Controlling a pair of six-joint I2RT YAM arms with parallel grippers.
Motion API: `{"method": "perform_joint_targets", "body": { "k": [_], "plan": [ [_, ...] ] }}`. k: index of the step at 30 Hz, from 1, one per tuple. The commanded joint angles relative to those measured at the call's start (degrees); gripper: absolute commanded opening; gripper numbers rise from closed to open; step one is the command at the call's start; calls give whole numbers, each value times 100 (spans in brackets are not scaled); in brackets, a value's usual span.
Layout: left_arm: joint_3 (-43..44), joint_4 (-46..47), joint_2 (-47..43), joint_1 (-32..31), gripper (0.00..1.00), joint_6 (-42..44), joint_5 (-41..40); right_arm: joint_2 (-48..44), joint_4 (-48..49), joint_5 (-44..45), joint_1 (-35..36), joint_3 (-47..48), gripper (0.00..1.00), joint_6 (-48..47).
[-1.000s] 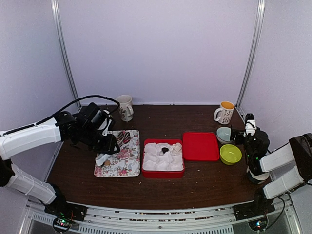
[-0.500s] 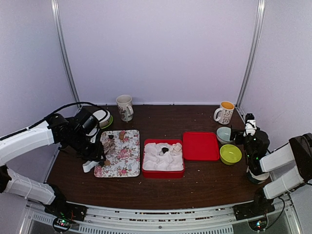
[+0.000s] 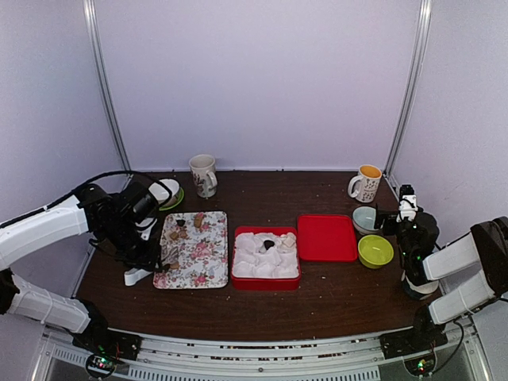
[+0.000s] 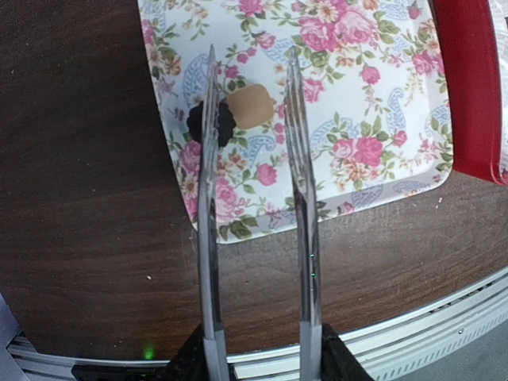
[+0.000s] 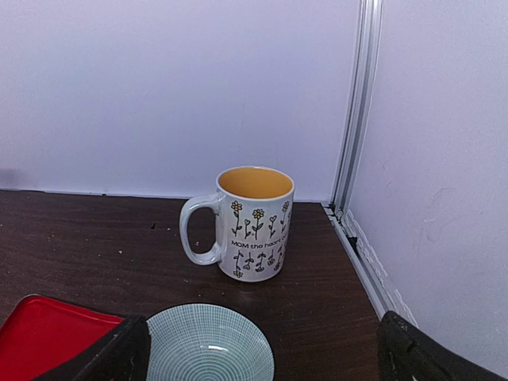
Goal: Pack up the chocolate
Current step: Pick up the fake chocolate from the plate.
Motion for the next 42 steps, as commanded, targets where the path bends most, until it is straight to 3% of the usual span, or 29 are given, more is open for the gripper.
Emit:
{"method": "perform_joint_targets", "body": {
  "k": [1,31,42],
  "plan": [
    [36,-143,22,170,42,126,-84,-43,31,-14,-48,103,100,15],
    [-376,182,279,379,41,163,-38,-38,33,-14,-44,107,100,10],
    [-368,-107,132,387,37,106,-128,-36,34,-14,-46,105,100,7]
  ]
}}
